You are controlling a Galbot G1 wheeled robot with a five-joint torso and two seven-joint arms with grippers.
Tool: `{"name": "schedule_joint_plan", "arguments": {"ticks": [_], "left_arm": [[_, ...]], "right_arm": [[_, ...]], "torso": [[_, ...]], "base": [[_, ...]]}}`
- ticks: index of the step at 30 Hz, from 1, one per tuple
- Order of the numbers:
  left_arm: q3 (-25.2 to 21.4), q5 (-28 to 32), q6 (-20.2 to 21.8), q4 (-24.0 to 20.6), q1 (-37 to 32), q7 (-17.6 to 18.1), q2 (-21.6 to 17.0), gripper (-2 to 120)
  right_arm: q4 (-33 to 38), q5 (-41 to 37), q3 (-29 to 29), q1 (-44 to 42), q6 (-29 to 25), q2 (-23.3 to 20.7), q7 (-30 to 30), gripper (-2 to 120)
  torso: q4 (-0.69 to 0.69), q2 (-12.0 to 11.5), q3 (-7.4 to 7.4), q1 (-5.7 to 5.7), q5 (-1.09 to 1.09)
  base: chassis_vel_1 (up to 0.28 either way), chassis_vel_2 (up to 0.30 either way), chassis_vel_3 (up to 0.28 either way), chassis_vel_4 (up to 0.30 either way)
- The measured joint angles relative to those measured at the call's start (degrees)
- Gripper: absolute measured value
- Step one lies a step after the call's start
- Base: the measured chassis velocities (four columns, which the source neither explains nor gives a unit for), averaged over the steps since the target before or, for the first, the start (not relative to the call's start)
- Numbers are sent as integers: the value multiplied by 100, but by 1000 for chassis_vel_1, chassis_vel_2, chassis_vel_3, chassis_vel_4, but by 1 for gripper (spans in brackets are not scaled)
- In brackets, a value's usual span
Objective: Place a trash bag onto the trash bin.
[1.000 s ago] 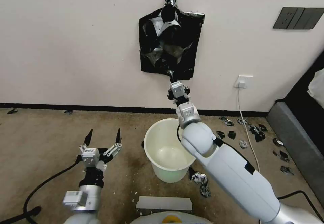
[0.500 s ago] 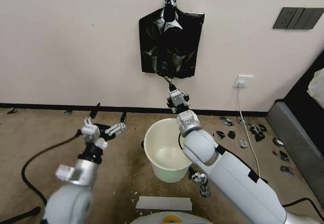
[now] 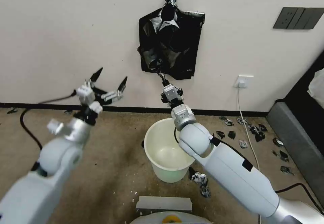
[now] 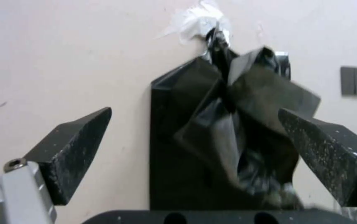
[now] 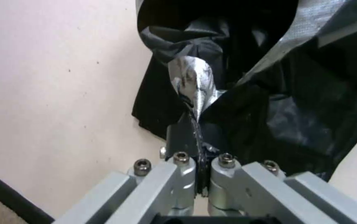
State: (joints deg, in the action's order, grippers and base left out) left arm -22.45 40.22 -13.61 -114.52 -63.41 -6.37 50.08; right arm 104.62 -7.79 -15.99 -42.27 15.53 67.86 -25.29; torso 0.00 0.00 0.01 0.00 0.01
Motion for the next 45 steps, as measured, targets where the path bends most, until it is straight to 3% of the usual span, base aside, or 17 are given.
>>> {"name": "schedule_joint_plan", "arguments": {"ticks": [2,3,4,6,7,10,14,16,18,22,34,37,45], "left_arm": [[222,58,54,58,233,68,-40,100],[639,112,134,179,659,187,-90,100],[639,112,134,179,659,187,-90,100],[1177,120,266,309,1198,343,-176,100],[1177,120,266,309,1198,343,-176,100],[1861,17,405,548,1938,462,-468,100],[2371,-164,632,664,2527,683,-779,100],[2371,-164,632,664,2527,683,-779,100],[2934,-121,734,799,3148,822,-948,100],[3571,-34,756,1045,3839,990,-957,100],[4394,-67,1013,1486,4704,1013,-987,100],[4826,-62,1039,1701,5040,1020,-937,100],[5224,-21,1111,1896,5406,1139,-808,100]], "right_arm": [[0,1,3,1,2,1,0,0],[-4,1,5,29,8,0,1,0],[-4,1,5,29,8,0,1,0],[-7,-1,6,85,15,-6,3,0],[-7,-1,6,85,15,-6,3,0],[-8,-5,6,146,20,-8,3,0],[-7,-5,28,131,19,-8,9,0],[-7,-5,28,131,19,-8,9,0],[-7,3,43,78,11,-3,35,0],[0,8,51,56,5,25,41,0],[56,8,72,101,5,31,41,0],[66,5,106,108,0,7,48,0],[83,9,135,40,-20,22,60,0]], "torso": [[-1,0,0,0,0],[0,0,0,0,-1],[0,0,0,0,-1],[-2,0,0,0,1],[-2,0,0,0,1],[-1,0,0,0,0],[0,0,0,0,0],[0,0,0,0,0],[0,0,-1,0,-2],[-1,0,-1,0,-2],[0,0,-1,0,-1],[0,0,-1,0,-1],[0,0,-1,0,0]], "base": [[0,0,0,0],[0,0,0,0],[0,0,0,0],[0,0,0,0],[0,0,0,0],[0,0,0,0],[0,0,0,0],[0,0,0,0],[0,0,0,0],[0,0,0,0],[0,0,0,0],[0,0,0,0],[0,0,0,0]]}}
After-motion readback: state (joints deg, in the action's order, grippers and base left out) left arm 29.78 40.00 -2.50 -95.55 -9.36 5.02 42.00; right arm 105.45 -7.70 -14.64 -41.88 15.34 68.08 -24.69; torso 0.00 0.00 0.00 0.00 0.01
